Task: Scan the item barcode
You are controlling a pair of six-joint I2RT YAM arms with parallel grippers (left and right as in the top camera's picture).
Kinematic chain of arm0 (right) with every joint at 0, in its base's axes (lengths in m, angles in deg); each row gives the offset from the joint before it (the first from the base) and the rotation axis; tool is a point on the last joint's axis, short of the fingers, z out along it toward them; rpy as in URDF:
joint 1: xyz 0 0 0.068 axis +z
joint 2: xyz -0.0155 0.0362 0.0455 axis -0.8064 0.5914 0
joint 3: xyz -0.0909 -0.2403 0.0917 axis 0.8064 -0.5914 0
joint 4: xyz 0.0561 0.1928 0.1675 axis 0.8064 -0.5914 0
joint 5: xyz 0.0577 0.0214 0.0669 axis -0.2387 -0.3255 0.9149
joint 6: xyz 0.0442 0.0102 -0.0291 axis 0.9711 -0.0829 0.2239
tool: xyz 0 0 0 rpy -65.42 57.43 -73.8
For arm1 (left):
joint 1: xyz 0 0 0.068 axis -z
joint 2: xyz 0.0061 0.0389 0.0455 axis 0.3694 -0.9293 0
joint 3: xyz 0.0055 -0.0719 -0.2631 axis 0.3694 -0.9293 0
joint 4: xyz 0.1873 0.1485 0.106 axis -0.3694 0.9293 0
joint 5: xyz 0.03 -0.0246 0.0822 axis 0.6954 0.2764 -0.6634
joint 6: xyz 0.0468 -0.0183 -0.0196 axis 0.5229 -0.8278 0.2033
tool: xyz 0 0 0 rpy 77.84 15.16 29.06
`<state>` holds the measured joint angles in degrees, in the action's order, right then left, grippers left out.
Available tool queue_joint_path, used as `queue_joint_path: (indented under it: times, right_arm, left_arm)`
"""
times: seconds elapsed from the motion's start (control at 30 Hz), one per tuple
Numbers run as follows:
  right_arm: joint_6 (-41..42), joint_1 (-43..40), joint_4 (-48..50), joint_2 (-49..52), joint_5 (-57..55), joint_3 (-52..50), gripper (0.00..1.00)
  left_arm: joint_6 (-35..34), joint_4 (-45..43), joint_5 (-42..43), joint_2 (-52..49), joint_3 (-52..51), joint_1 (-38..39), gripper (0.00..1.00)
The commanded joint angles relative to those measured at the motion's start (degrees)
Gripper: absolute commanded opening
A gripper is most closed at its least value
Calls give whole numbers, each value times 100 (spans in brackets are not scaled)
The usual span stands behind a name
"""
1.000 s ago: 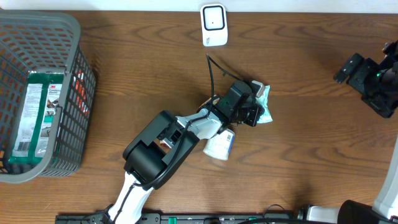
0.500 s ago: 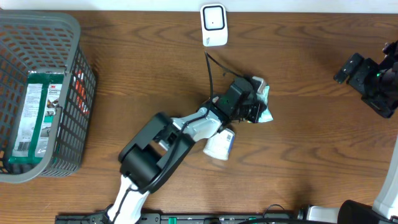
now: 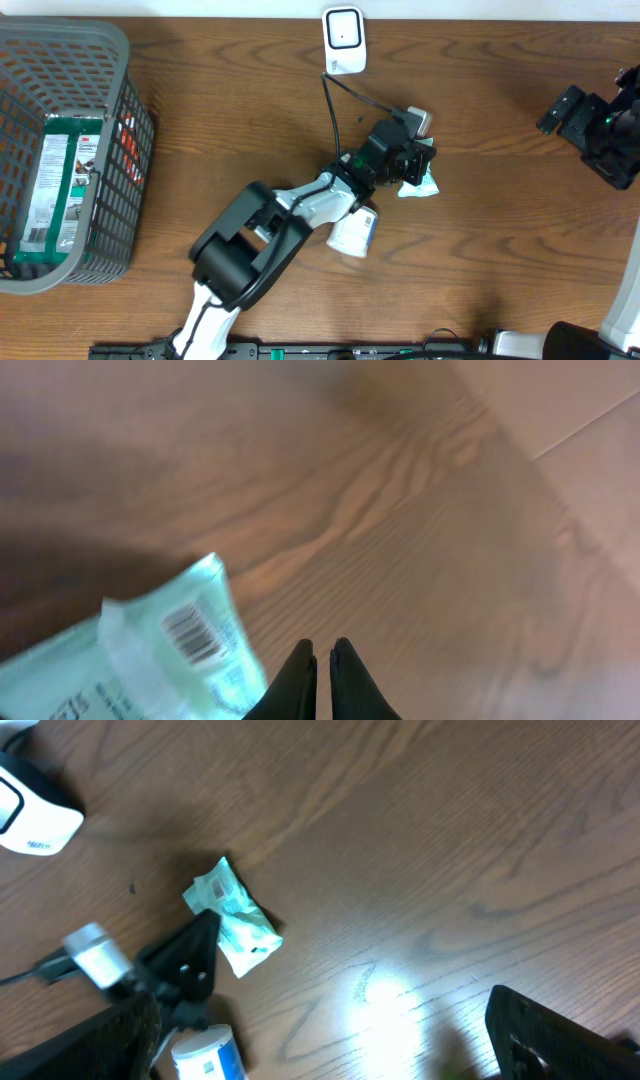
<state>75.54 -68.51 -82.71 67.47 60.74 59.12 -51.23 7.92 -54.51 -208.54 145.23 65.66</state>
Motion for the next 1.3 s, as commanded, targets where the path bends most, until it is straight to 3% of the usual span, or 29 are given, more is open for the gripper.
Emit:
queue_joint_path:
  times: [0.0,0.2,0.37,0.63,0.8,1.07,1.27]
  right_arm:
    - [44,-20,-2,31,-33,87,99]
    - [46,-20,-4,31,-33,87,99]
    - [44,-20,-4,31,-33,87,99]
    - [44,-20,-4,31,-33,87,99]
    - [44,-20,-4,31,-33,85,99]
    - [44,-20,-7,31,-35,87,99]
    - [44,-20,-7,31,-33,87,99]
  left_arm:
    - [-46,-4,138,-393,20,-20,8]
    - [-79,737,162,-529,20,-20,8]
    - [-15,581,166,-404,22,-28,8]
    - [308,551,-199,721,149,-31,8]
    - [308,997,-505,1266,149,-31,8]
    - [649,2308,-695,1110,170,-31,7]
    - [955,4758,-699,1110,1591,-31,7]
